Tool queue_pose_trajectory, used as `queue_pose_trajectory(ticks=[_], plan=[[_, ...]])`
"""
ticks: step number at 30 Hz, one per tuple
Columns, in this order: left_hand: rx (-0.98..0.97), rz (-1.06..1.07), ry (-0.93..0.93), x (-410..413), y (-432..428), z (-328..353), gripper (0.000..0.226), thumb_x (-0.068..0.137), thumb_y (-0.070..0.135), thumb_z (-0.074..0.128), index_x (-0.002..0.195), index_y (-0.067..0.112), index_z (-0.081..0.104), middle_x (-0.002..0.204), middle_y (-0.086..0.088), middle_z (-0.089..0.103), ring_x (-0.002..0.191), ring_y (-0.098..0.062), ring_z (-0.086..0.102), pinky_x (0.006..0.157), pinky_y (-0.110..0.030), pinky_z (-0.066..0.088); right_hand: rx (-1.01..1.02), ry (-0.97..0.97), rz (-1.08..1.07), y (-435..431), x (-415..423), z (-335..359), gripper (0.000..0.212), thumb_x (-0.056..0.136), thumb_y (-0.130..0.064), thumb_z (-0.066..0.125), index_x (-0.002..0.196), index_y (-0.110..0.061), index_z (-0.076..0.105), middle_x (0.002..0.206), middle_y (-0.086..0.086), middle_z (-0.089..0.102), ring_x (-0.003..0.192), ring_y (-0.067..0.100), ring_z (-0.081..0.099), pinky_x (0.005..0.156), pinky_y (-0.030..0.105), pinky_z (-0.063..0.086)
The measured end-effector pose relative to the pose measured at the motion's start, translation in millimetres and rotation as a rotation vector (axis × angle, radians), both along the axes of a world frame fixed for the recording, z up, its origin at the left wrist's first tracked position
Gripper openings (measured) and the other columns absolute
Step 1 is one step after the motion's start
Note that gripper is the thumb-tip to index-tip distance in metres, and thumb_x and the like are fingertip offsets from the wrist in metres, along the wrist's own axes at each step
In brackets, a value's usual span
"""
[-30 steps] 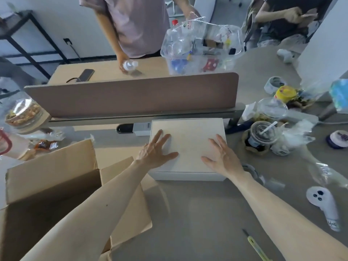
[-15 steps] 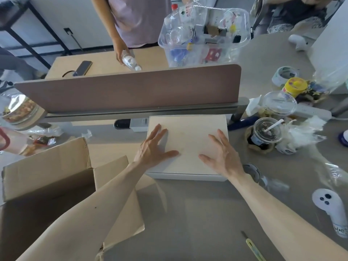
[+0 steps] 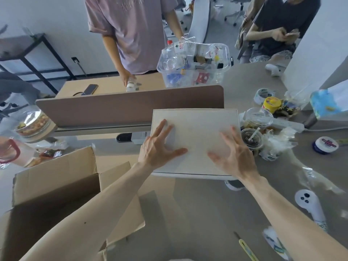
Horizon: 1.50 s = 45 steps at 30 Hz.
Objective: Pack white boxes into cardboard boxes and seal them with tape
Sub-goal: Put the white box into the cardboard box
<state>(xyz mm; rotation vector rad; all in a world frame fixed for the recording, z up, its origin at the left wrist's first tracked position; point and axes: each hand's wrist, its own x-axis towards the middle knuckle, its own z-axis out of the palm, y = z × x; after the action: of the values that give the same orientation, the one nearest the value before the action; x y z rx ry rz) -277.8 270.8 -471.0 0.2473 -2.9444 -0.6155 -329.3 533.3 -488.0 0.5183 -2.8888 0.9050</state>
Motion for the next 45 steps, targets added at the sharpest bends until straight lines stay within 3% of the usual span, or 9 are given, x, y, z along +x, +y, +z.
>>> queue_pose_trajectory(ticks=[8,16,19,27,30,36,45], plan=[[-0.04,-0.001,0.172,39.0,-22.5,68.8,0.1,0.06,0.089,0.06,0.146,0.046,0.035,0.163,0.022,0.015,0.131,-0.028,0.051,0.098,-0.043,0.05,-0.047,0.129,-0.002,-20.9,37.9,62.8,0.083,0.075,-0.063,0.068,0.146,-0.028,0.042,0.163,-0.002,0.015,0.145,0.026,0.03,0.108,0.045,0.04],[-0.111,0.12,0.213,142.9,-113.9,109.4,0.101,0.064,0.088,0.06,0.15,0.044,0.031,0.164,0.02,0.012,0.136,-0.03,0.046,0.102,-0.048,0.046,-0.092,0.162,0.132,-120.9,112.2,100.8,0.087,0.073,-0.071,0.062,0.145,-0.025,0.045,0.163,-0.001,0.017,0.137,0.03,0.043,0.102,0.051,0.046],[-0.136,0.185,0.214,194.1,-154.1,113.4,0.101,0.064,0.089,0.058,0.149,0.041,0.033,0.164,0.017,0.014,0.136,-0.03,0.046,0.102,-0.05,0.045,-0.065,0.14,0.196,-169.3,147.0,103.9,0.089,0.073,-0.073,0.059,0.146,-0.025,0.044,0.163,0.0,0.016,0.136,0.032,0.043,0.103,0.055,0.039],[-0.092,0.378,0.148,320.2,-239.3,85.2,0.102,0.063,0.09,0.057,0.149,0.04,0.035,0.164,0.013,0.019,0.145,-0.028,0.033,0.111,-0.057,0.035,-0.047,0.05,0.384,-272.7,238.6,84.1,0.091,0.073,-0.073,0.053,0.147,-0.022,0.041,0.162,0.003,0.014,0.146,0.025,0.026,0.108,0.056,0.034],[-0.046,0.428,0.115,354.4,-256.8,65.6,0.101,0.063,0.09,0.056,0.148,0.039,0.037,0.163,0.013,0.02,0.145,-0.026,0.032,0.111,-0.056,0.035,0.002,0.022,0.436,-296.6,262.5,69.4,0.092,0.074,-0.076,0.054,0.148,-0.024,0.041,0.163,0.001,0.013,0.143,0.027,0.033,0.108,0.056,0.038],[0.06,0.515,0.091,389.4,-269.6,33.3,0.107,0.059,0.098,0.045,0.148,0.042,0.035,0.163,0.017,0.019,0.142,-0.026,0.038,0.111,-0.054,0.037,0.117,0.061,0.48,-321.0,279.4,70.1,0.083,0.08,-0.065,0.064,0.149,-0.028,0.038,0.164,-0.003,0.01,0.129,0.025,0.052,0.101,0.042,0.043],[0.063,0.513,0.032,406.7,-296.4,24.3,0.101,0.06,0.092,0.058,0.146,0.042,0.04,0.162,0.019,0.022,0.141,-0.023,0.04,0.108,-0.047,0.04,0.129,-0.049,0.515,-345.6,291.6,52.4,0.086,0.079,-0.065,0.064,0.15,-0.024,0.037,0.164,-0.001,0.009,0.139,0.026,0.039,0.101,0.043,0.044]])
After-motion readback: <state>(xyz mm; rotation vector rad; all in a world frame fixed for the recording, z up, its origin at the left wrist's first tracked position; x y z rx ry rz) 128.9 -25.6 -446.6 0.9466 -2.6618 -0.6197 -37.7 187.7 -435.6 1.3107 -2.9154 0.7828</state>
